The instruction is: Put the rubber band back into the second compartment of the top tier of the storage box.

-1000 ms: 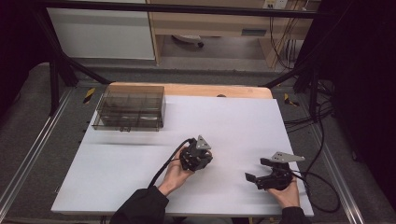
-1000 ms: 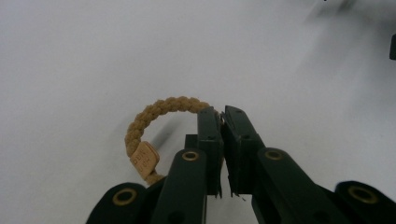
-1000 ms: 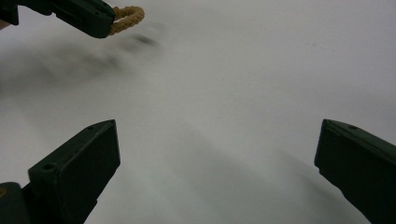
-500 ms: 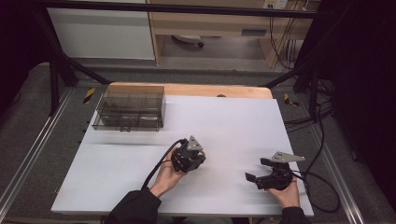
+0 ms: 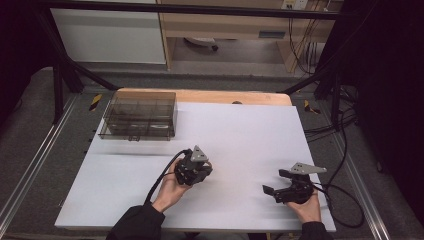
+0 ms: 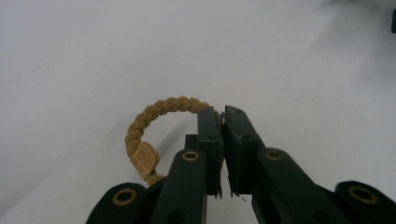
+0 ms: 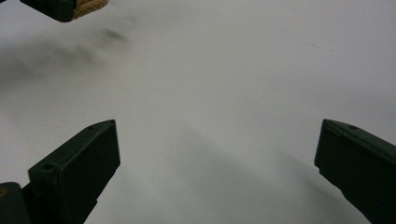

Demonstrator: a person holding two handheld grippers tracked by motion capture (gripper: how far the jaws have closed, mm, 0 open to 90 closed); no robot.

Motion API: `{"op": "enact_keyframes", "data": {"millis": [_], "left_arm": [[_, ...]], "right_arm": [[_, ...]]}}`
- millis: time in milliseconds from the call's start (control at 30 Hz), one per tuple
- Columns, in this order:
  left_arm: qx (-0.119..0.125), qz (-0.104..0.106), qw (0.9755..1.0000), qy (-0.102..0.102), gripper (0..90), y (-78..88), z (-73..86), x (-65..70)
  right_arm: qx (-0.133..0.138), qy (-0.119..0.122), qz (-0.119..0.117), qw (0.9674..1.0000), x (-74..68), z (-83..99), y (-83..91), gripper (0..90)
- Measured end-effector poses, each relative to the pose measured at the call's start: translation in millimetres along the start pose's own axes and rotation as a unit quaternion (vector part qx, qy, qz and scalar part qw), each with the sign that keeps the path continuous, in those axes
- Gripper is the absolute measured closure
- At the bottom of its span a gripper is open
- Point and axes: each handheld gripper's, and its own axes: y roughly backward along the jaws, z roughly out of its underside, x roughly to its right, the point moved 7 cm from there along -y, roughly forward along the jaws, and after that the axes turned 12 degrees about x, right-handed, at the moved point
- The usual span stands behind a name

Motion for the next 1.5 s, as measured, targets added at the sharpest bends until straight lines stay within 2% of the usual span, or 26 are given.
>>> {"op": "enact_keyframes", "data": {"millis": [867,1500], "left_arm": [[0.006,-0.020,0.9996,0.016,84.9,35.8,10.2,-20.7],[0.005,-0.043,0.9986,0.030,84.9,61.3,22.8,-41.5]], "right_arm": [[-0.001,0.001,0.001,1.0000,0.1,0.3,-0.1,0.7],[-0.001,0.001,0.001,1.0000,0.2,0.3,0.1,0.7]]}}
